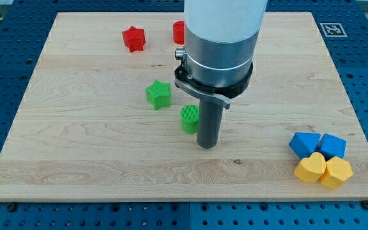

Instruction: Place the green circle at the bottom right of the green star

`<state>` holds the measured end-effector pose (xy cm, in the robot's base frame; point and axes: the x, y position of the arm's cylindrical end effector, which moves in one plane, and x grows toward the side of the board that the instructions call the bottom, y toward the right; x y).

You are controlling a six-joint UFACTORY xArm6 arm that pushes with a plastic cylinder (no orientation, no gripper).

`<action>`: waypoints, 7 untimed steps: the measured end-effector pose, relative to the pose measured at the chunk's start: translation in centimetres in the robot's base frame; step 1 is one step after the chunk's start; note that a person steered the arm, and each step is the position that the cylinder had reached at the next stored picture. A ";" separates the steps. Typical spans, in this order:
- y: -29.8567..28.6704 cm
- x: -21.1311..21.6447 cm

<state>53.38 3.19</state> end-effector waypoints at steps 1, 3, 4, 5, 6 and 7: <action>0.3 -4.9; 0.5 -0.1; -0.4 1.5; -1.6 -2.2; -1.6 -2.4; -1.6 -2.3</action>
